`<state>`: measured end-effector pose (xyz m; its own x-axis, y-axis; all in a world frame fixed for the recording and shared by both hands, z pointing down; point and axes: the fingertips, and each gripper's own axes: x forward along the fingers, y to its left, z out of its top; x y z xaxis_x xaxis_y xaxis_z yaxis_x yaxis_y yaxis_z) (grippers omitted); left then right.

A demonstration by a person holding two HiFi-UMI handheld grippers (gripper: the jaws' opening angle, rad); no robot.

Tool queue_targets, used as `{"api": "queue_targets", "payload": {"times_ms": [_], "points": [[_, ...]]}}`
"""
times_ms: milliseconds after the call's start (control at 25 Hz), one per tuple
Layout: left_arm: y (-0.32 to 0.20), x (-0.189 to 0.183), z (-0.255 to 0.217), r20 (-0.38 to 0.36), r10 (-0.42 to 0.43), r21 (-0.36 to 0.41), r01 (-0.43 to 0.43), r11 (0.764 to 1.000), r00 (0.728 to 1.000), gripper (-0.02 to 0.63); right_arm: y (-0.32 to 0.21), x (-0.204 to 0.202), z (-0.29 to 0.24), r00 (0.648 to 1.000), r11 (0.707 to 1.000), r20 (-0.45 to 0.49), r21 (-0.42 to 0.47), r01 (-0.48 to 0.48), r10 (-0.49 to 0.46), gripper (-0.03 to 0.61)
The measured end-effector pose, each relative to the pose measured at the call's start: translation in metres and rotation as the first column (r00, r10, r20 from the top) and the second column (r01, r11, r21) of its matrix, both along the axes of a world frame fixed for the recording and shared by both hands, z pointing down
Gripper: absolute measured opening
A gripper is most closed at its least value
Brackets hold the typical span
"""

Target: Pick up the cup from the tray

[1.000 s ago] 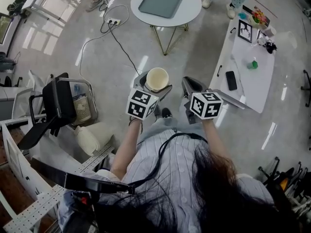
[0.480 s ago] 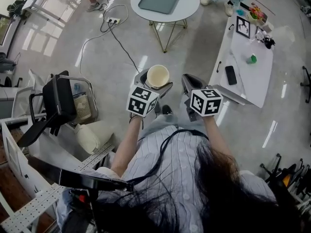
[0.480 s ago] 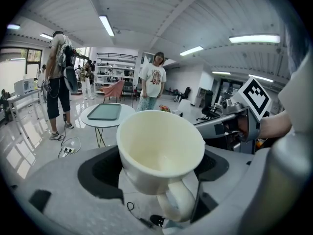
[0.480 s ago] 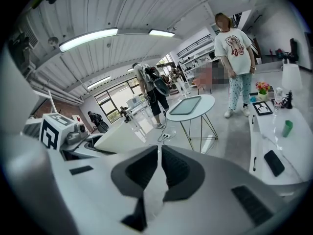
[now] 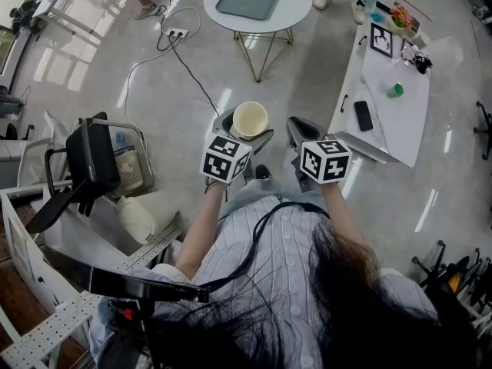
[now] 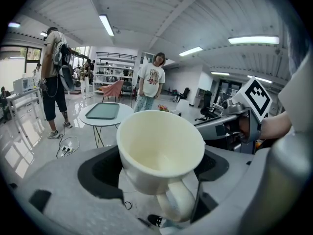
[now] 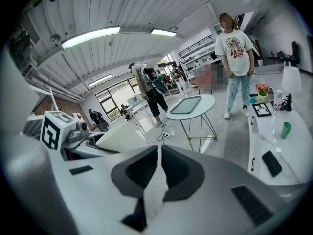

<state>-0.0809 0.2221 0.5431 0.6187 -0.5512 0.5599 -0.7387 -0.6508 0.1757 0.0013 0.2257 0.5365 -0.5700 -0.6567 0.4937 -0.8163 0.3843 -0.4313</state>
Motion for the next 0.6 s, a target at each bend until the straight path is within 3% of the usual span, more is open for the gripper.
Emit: {"api": "queue_targets", "payload": {"times_ms": [600], "points": [[0.0021,0.0011,0.0009,0.005,0.01,-0.001,-0.01,1.0,1.0,0.443,0.0045,0.0017,-0.0017,1.0,1.0,0.0,0.009,-0.008,0.008,0.044]]}}
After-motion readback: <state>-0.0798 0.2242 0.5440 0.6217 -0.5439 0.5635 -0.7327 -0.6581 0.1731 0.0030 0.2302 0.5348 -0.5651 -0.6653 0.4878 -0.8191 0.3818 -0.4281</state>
